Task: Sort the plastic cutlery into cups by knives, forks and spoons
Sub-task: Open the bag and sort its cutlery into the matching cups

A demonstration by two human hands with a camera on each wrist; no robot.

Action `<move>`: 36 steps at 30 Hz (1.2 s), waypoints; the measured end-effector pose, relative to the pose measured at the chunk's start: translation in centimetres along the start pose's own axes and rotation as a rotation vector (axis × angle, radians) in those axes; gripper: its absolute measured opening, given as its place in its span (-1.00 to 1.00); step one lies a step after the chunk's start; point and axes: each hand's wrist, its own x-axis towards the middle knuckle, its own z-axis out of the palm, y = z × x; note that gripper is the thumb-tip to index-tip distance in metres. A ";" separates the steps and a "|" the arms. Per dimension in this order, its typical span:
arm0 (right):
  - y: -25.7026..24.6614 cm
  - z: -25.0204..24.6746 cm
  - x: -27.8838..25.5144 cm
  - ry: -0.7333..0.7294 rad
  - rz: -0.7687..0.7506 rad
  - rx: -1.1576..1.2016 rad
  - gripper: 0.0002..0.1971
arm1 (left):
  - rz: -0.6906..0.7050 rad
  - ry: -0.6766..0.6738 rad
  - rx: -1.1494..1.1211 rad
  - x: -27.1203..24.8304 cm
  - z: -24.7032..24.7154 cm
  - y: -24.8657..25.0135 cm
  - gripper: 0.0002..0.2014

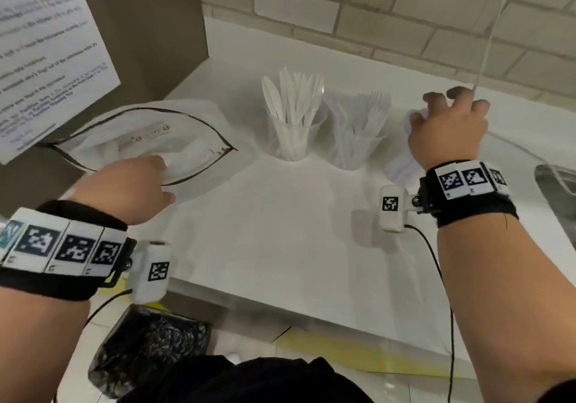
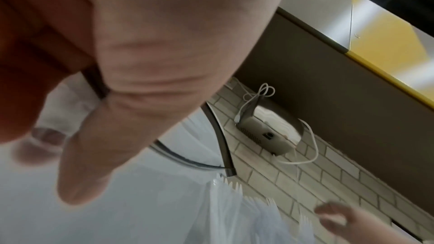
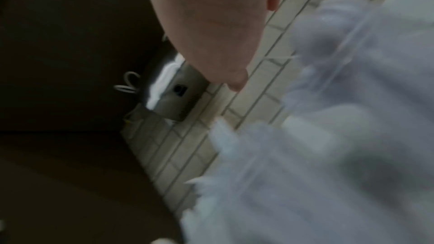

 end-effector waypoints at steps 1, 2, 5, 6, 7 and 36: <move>-1.4 -0.5 -0.3 0.071 -0.032 0.056 -0.63 | 0.011 -0.002 0.003 -0.2 0.0 0.5 -0.46; -3.2 -1.2 -0.7 0.134 -0.089 0.131 -0.66 | 0.030 -0.004 0.005 -0.3 0.1 0.9 -0.52; -10.0 -2.8 -2.7 0.221 -0.404 0.499 -0.78 | 0.140 -0.014 0.026 -1.2 0.1 2.5 -0.66; -12.3 -3.3 -3.8 0.210 -0.534 0.632 -0.81 | 0.177 -0.030 0.041 -1.5 0.2 3.1 -0.67; -14.5 -3.8 -5.0 0.169 -0.669 0.749 -0.81 | 0.210 -0.053 0.059 -1.9 0.3 3.7 -0.67; -24.3 2.0 -8.8 -0.891 -0.925 -0.094 -0.65 | 0.075 0.119 -0.018 -4.3 -0.1 2.1 -0.66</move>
